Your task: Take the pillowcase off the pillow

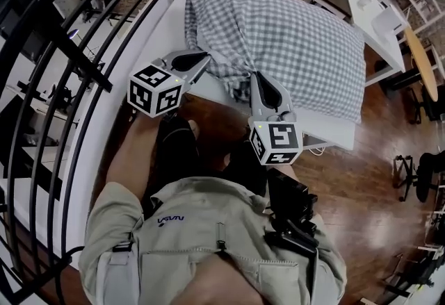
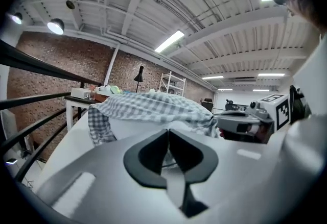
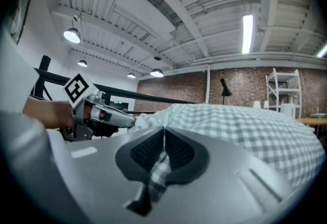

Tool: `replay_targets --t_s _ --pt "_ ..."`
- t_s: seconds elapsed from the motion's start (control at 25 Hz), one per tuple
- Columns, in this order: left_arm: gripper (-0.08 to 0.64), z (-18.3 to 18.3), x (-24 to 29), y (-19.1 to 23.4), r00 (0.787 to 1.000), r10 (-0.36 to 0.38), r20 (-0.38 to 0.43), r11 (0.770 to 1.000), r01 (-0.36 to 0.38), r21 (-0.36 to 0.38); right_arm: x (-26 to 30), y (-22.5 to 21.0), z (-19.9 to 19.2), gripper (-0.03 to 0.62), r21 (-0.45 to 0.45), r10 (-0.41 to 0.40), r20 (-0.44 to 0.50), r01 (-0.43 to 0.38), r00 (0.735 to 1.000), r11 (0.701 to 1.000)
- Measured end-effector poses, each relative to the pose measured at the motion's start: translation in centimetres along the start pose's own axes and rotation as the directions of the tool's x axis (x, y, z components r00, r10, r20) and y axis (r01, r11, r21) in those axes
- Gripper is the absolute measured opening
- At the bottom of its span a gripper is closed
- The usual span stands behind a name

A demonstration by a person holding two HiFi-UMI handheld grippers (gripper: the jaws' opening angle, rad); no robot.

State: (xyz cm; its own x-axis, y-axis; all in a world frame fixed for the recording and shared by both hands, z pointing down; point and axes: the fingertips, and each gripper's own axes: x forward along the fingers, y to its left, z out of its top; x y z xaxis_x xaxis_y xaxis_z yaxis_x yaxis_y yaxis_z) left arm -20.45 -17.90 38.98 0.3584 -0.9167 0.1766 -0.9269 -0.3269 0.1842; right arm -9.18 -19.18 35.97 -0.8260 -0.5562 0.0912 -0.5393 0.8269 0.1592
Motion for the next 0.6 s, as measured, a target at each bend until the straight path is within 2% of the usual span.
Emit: replay_targets --t_s 0.08,0.16,0.28,0.32,0.36,0.48,0.6 --pt "0.017 0.1 0.0 -0.2 1.0 -0.002 0.007 1.0 0.002 0.001 0.0 -0.8 -0.8 0.009 0.014 -0.023 -0.025 0.024 0.999 1.0" --pt "0.015 -0.1 -0.3 -0.1 1.0 0.003 0.025 0.999 -0.002 -0.033 -0.2 -1.0 -2.0 0.009 0.02 -0.041 -0.056 0.042 0.998 0.999" --pt "0.011 0.1 -2.3 1.7 0.994 0.029 0.106 0.979 -0.007 -0.203 -0.6 -2.1 -4.0 0.008 0.025 -0.078 -0.112 0.082 0.991 0.996" --pt "0.011 0.2 -3.1 2.4 0.991 0.038 0.128 0.969 -0.005 -0.248 -0.8 -2.8 -4.4 0.008 0.03 -0.091 -0.122 0.096 0.988 0.995" --pt "0.009 0.2 -3.8 3.0 0.99 0.05 0.135 0.965 -0.013 -0.262 -1.2 -3.5 -4.5 0.008 0.032 -0.11 -0.123 0.115 0.986 0.993" --pt "0.009 -0.6 -6.0 4.7 0.983 0.112 0.146 0.96 -0.069 -0.27 -2.8 -6.6 -2.8 0.008 0.023 -0.224 -0.074 0.226 0.972 0.974" --pt "0.008 -2.5 -7.6 6.5 0.974 0.156 0.163 0.93 -0.089 -0.356 -4.5 -10.9 -1.8 0.008 0.041 -0.328 -0.058 0.33 0.943 0.943"
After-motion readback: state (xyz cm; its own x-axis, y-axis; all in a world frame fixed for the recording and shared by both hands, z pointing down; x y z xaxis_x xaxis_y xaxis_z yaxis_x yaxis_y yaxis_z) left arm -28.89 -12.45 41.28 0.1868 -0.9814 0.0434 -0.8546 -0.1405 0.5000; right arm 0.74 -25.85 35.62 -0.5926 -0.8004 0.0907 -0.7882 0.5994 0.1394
